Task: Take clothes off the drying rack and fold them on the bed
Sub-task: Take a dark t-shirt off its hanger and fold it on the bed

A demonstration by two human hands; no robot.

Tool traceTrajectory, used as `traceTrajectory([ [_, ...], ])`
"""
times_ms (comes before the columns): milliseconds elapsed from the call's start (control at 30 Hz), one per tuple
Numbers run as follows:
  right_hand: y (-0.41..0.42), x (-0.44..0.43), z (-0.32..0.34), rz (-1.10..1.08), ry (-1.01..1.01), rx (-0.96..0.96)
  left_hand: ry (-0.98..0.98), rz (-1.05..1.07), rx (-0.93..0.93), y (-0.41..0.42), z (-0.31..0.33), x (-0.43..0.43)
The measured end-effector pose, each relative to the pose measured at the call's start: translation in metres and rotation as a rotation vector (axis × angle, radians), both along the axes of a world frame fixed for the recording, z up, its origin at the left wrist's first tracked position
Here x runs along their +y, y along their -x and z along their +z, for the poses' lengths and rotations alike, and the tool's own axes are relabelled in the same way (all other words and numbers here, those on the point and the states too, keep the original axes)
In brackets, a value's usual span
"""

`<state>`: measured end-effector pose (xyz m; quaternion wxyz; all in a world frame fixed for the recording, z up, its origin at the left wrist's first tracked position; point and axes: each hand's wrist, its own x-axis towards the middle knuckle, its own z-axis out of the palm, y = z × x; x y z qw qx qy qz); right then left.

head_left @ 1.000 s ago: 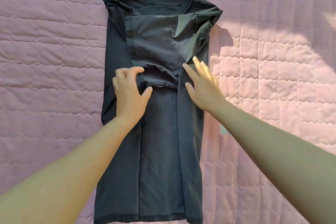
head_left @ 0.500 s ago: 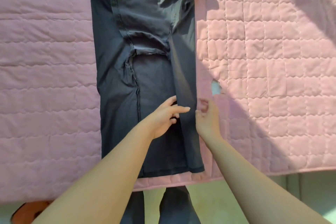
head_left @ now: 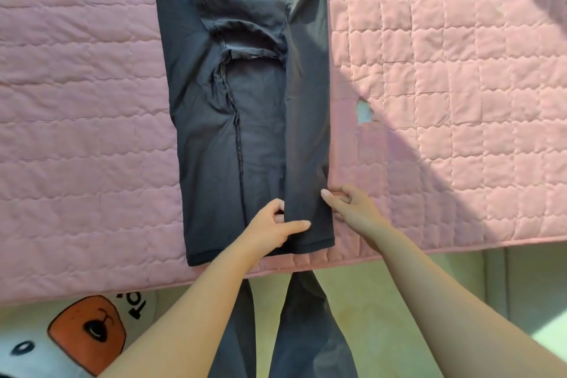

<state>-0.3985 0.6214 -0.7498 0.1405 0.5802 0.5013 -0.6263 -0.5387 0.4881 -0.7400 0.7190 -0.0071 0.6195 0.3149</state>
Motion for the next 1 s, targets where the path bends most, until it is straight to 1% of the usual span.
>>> traceTrajectory([
  [100, 0.000, -0.006, 0.008, 0.077, 0.107, -0.009, 0.039, -0.039, 0.182, -0.003, -0.005, -0.019],
  [200, 0.000, -0.014, 0.008, 0.065, 0.068, -0.087, 0.086, -0.111, 0.336, -0.005, -0.007, -0.030],
  [267, -0.003, -0.020, 0.007, 0.102, 0.010, -0.196, 0.110, -0.148, 0.334, -0.009, -0.006, -0.034],
  [367, -0.008, -0.025, 0.005, 0.282, -0.087, -0.421, 0.165, -0.234, 0.323, -0.013, -0.001, -0.037],
  [433, -0.007, -0.023, 0.004, 0.353, -0.094, -0.451, 0.213, -0.292, 0.395, -0.011, 0.000, -0.041],
  [500, -0.004, -0.019, 0.003, 0.425, -0.075, -0.433, 0.220, -0.240, 0.441, -0.010, 0.001, -0.044],
  [567, -0.002, -0.017, 0.003, 0.465, -0.073, -0.431, 0.194, -0.168, 0.452, -0.008, 0.002, -0.046],
  [600, -0.002, -0.016, 0.004, 0.474, -0.075, -0.446, 0.191, -0.171, 0.449, -0.008, 0.001, -0.047],
  [667, -0.006, -0.016, 0.002, 0.485, -0.065, -0.495, 0.203, -0.240, 0.423, -0.008, 0.000, -0.049],
  [700, -0.008, -0.016, 0.001, 0.506, -0.067, -0.521, 0.199, -0.329, 0.438, -0.007, 0.000, -0.050],
  [733, -0.009, -0.017, 0.000, 0.539, -0.093, -0.539, 0.173, -0.449, 0.505, -0.005, 0.000, -0.053],
  [767, -0.010, -0.017, 0.000, 0.575, -0.163, -0.548, 0.129, -0.564, 0.629, -0.003, 0.003, -0.055],
  [800, -0.012, -0.018, 0.003, 0.609, -0.294, -0.546, 0.043, -0.617, 0.816, 0.001, 0.005, -0.059],
  [833, -0.013, -0.017, 0.006, 0.644, -0.467, -0.531, -0.085, -0.621, 1.010, 0.006, 0.009, -0.063],
  [867, -0.014, -0.016, 0.006, 0.690, -0.646, -0.487, -0.202, -0.611, 1.168, 0.015, 0.009, -0.069],
  [900, -0.016, -0.013, 0.007, 0.752, -0.780, -0.413, -0.284, -0.601, 1.300, 0.025, 0.009, -0.075],
  [933, -0.017, -0.009, 0.006, 0.834, -0.869, -0.324, -0.304, -0.611, 1.382, 0.040, 0.006, -0.082],
  [1000, -0.018, 0.001, 0.000, 1.057, -0.993, -0.187, -0.264, -0.717, 1.467, 0.074, -0.002, -0.094],
])
